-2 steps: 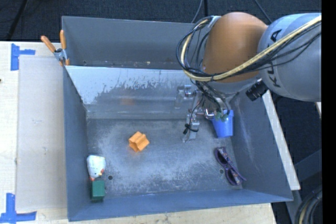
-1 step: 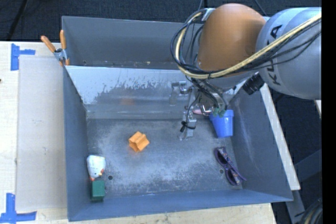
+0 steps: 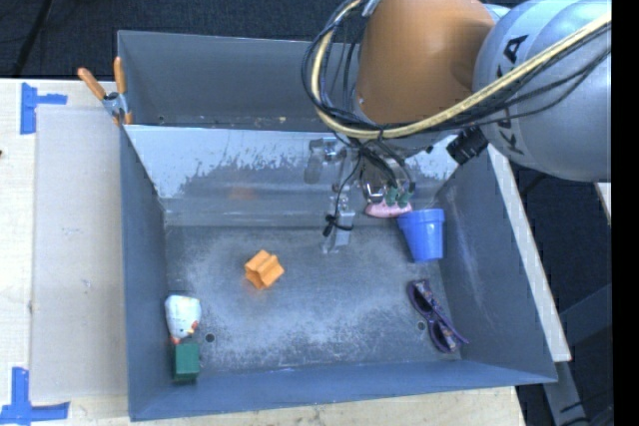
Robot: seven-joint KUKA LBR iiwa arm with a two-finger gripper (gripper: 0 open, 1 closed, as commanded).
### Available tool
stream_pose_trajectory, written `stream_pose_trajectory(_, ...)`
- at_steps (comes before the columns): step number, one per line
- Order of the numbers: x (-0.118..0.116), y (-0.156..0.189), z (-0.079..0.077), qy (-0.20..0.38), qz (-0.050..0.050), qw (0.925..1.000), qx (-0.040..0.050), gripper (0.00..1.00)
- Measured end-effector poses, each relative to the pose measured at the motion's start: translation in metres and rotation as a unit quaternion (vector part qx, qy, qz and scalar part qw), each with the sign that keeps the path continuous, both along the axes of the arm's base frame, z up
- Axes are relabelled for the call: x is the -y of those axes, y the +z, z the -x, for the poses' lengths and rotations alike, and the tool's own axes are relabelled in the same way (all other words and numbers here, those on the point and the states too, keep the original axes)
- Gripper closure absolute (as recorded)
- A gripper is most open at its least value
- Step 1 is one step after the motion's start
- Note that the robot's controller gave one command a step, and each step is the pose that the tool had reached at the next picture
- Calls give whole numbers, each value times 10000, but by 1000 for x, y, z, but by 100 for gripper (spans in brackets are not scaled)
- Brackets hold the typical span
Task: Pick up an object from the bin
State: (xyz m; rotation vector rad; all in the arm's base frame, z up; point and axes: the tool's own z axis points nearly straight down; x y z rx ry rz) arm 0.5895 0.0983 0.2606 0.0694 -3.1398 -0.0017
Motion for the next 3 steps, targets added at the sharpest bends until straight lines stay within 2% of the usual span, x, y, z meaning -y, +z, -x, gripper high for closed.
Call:
stream_pose_trajectory(1,-10,-30,4,-681,-7,9977,27,0)
stream_pose_trajectory(2,-30,-65,-3,-129,11,9999,-26,0)
stream_pose_trajectory(3,-40,-101,9,-1049,-9,9945,15,0)
